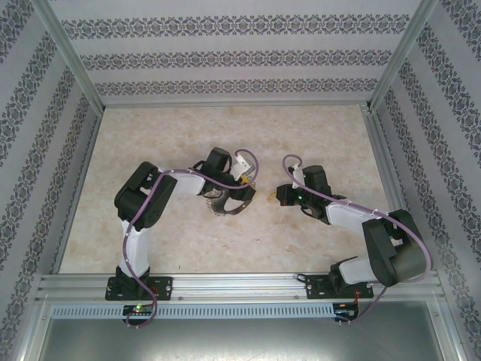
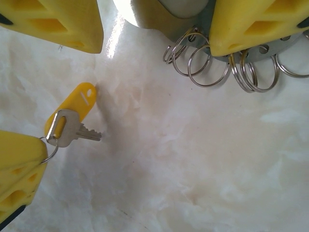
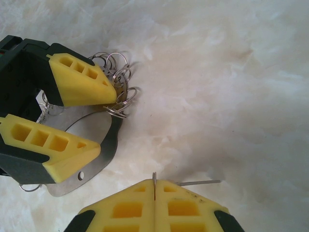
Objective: Put the keys on the keyring
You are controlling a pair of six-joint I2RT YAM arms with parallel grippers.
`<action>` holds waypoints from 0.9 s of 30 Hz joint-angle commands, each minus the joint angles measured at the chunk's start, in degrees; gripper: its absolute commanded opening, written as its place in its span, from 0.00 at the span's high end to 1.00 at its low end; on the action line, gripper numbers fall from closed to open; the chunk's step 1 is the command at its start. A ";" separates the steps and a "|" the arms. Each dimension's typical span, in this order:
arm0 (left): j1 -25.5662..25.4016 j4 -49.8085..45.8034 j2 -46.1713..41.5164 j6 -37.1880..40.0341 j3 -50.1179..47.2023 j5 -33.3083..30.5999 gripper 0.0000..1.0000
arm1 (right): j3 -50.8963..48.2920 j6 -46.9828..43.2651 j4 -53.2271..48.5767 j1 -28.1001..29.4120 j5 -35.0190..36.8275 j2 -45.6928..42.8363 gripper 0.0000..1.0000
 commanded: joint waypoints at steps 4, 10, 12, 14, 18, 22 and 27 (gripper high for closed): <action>-0.98 -5.22 -2.06 5.35 -1.32 -6.07 0.35 | -0.86 0.02 2.29 -0.31 -1.19 0.52 1.00; -1.12 -8.26 -4.21 8.28 -0.41 -9.20 0.43 | -1.02 0.06 2.82 -0.36 -1.19 0.41 1.00; -1.21 -9.86 -5.04 9.01 0.18 -9.43 0.46 | -1.05 0.02 2.99 -0.38 -1.25 0.43 1.00; -1.14 -10.72 -5.91 9.53 0.27 -9.88 0.45 | -1.22 0.02 3.32 -0.40 -1.31 0.46 1.00; -1.18 -12.48 -8.09 10.99 0.16 -11.86 0.39 | -1.58 0.20 3.98 -0.47 -1.30 0.35 1.00; -1.19 -15.62 -10.71 13.27 -0.21 -16.12 0.43 | -2.05 0.37 4.49 -0.62 -1.33 -0.17 1.00; -2.07 -18.84 -11.85 15.60 0.30 -20.79 0.54 | -2.54 0.55 5.09 -0.97 -1.57 -0.71 1.00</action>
